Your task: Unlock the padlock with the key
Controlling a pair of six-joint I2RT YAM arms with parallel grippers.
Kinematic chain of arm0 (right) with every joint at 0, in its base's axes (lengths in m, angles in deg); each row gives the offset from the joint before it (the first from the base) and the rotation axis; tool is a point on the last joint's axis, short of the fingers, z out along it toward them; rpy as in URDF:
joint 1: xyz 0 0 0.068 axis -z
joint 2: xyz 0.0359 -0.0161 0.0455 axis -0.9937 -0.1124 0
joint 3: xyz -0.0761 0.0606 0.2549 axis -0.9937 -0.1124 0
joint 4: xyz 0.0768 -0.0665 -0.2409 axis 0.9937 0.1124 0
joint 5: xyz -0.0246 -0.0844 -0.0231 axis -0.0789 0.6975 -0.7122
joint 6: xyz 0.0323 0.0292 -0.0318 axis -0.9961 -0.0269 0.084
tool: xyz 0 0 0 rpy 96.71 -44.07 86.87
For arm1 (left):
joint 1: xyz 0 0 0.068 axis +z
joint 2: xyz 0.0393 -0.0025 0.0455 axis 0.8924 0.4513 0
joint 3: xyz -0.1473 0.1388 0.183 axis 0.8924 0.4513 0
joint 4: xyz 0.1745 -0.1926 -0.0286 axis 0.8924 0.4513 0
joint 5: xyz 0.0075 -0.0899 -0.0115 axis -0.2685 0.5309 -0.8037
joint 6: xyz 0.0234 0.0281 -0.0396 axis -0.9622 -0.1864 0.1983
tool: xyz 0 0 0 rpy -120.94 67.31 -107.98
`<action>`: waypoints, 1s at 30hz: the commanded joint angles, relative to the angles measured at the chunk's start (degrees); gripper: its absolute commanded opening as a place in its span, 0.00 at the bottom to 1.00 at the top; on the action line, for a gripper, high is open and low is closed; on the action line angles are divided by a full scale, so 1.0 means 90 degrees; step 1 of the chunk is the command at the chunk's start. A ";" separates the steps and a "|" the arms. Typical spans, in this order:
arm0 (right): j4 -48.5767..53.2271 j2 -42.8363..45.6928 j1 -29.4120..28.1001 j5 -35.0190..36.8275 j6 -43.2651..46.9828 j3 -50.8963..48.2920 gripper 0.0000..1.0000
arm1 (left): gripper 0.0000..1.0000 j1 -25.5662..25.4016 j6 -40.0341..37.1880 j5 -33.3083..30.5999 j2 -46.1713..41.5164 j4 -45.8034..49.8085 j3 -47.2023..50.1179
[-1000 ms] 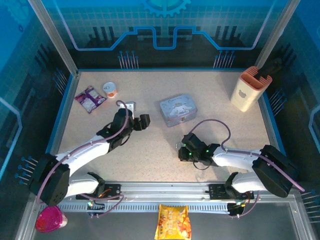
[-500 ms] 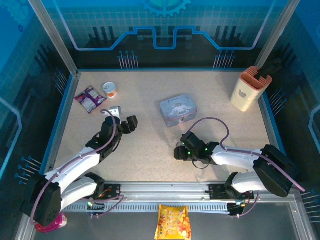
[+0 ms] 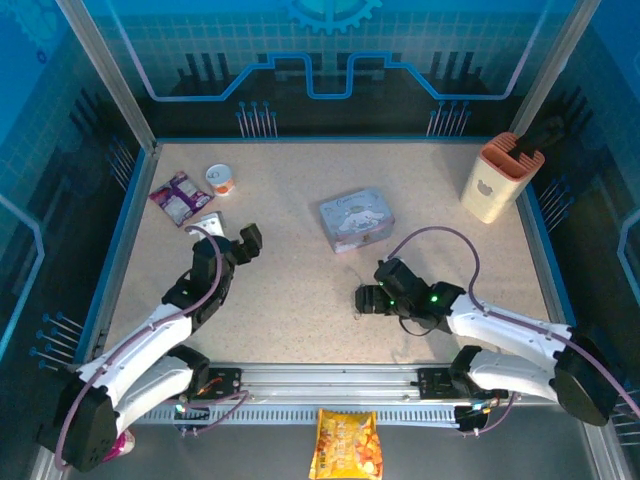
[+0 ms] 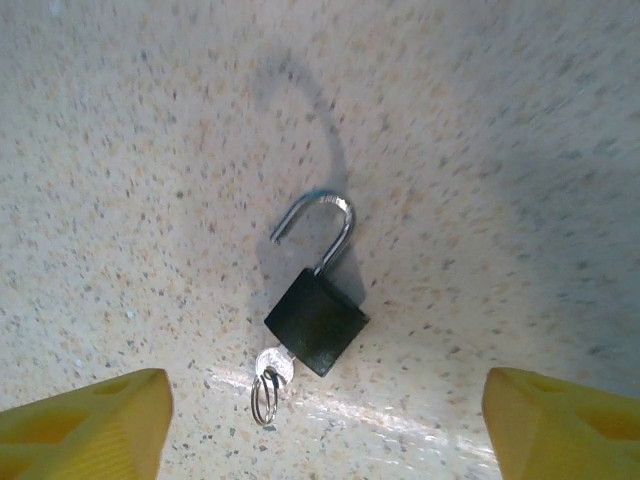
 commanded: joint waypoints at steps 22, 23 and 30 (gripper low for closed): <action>-0.1859 0.1953 0.2192 0.2955 0.4233 -0.0866 1.00 | 0.99 0.0646 -0.2826 -0.0845 0.2038 -0.3866 0.0985; -0.2109 0.1855 0.2344 0.2885 0.4322 -0.0994 1.00 | 0.99 0.0673 -0.2970 -0.0637 0.2191 -0.4156 0.1044; -0.4451 0.1138 0.3458 0.2023 0.4772 -0.1982 1.00 | 0.99 0.0884 -0.3644 0.0601 0.2977 -0.5146 0.0973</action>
